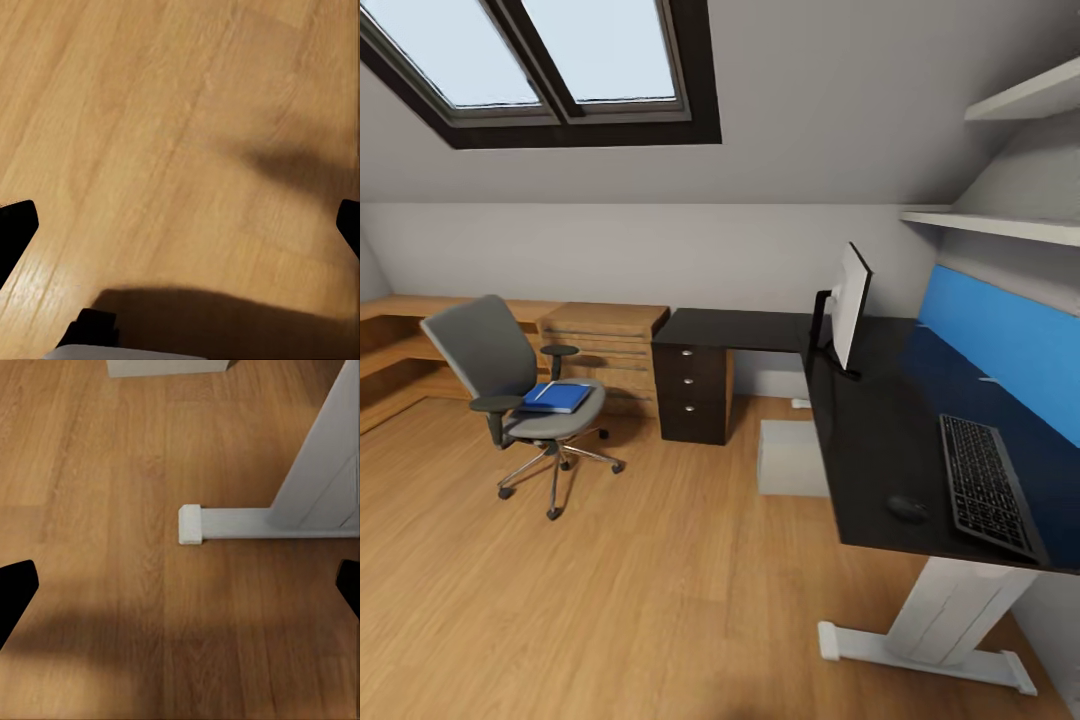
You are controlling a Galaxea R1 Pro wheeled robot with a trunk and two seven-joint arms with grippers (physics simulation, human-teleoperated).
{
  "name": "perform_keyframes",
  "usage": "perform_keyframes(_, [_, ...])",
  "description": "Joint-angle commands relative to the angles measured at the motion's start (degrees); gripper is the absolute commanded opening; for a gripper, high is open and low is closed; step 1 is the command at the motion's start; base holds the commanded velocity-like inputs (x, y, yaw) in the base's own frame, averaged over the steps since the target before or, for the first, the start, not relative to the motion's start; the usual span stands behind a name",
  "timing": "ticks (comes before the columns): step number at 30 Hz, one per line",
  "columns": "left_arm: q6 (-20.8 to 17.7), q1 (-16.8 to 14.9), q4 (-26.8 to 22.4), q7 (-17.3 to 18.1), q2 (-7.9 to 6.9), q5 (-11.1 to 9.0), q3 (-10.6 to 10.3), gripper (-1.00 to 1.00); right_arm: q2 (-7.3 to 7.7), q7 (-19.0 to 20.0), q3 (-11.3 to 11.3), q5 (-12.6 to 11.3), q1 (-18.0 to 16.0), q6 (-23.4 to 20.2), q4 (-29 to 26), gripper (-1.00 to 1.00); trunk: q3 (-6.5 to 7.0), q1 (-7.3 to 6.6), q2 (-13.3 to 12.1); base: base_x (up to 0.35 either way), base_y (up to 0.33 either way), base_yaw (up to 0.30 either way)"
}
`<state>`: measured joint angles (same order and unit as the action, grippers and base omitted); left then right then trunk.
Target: In the bedroom, organize the workspace by keeping the computer under the desk, ensuring the monitor is on the desk, placing the keyboard on the desk next to the monitor, placing the mouse on the desk next to the keyboard, moving the folder from the swivel chair onto the desk next to the mouse, stacking the notebook on top of the folder with the pen on top of the notebook, and positioning the swivel chair next to the desk.
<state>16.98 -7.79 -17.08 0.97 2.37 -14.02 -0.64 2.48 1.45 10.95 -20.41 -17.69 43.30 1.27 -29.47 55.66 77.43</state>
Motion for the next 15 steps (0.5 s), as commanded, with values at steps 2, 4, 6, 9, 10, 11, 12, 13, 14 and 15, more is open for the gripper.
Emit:
perform_keyframes(2, [0.21, -0.03, 0.03, 0.17, 0.00, -0.38, -0.11, 1.00, -0.01, 0.14, 0.48, -0.57, -0.06, 0.21, 0.12, 1.00, -0.05, -0.01, 0.03, -0.021, -0.129, 0.000])
perform_keyframes(4, [0.22, -0.03, 0.03, 0.20, 0.02, -0.35, -0.14, 1.00, -0.02, 0.14, 0.47, -0.57, -0.06, 0.21, 0.11, 1.00, -0.05, -0.01, 0.03, -0.014, -0.082, 0.000])
perform_keyframes(6, [0.23, -0.03, 0.03, 0.22, 0.04, -0.34, -0.16, 1.00, -0.02, 0.13, 0.47, -0.58, -0.06, 0.21, 0.10, 1.00, -0.05, -0.01, 0.03, -0.009, -0.053, 0.000])
perform_keyframes(9, [0.24, -0.03, 0.03, 0.24, 0.07, -0.32, -0.20, 1.00, 0.00, 0.13, 0.47, -0.59, -0.06, 0.16, 0.09, 1.00, -0.05, -0.01, 0.03, -0.004, -0.027, 0.000])
perform_keyframes(10, [0.24, -0.03, 0.03, 0.25, 0.07, -0.32, -0.21, 1.00, 0.01, 0.13, 0.47, -0.59, -0.06, 0.15, 0.10, 1.00, 0.13, -0.23, -0.37, -0.003, -0.015, 0.000])
perform_keyframes(11, [0.23, -0.03, 0.03, 0.25, 0.08, -0.31, -0.22, 1.00, 0.03, 0.13, 0.47, -0.59, -0.06, 0.14, 0.12, 1.00, 0.30, -0.45, -0.77, -0.002, -0.010, 0.000])
perform_keyframes(12, [0.21, -0.03, 0.03, 0.24, 0.08, -0.31, -0.22, 1.00, 0.04, 0.13, 0.47, -0.59, -0.06, 0.14, 0.12, 1.00, 0.48, -0.67, -1.17, -0.001, -0.008, 0.000])
perform_keyframes(13, [0.20, -0.03, 0.03, 0.22, 0.08, -0.31, -0.22, 1.00, 0.03, 0.13, 0.47, -0.59, -0.06, 0.13, 0.11, 1.00, 0.66, -0.89, -1.57, -0.001, -0.006, 0.000])
perform_keyframes(14, [0.19, -0.03, 0.03, 0.21, 0.08, -0.31, -0.23, 1.00, 0.04, 0.13, 0.47, -0.59, -0.06, 0.13, 0.10, 1.00, 0.84, -1.11, -1.97, -0.001, -0.005, 0.000])
perform_keyframes(15, [0.18, -0.03, 0.03, 0.20, 0.10, -0.31, -0.23, 1.00, 0.03, 0.13, 0.47, -0.59, -0.06, 0.13, 0.10, 1.00, 1.02, -1.32, -2.38, -0.001, -0.003, 0.000])
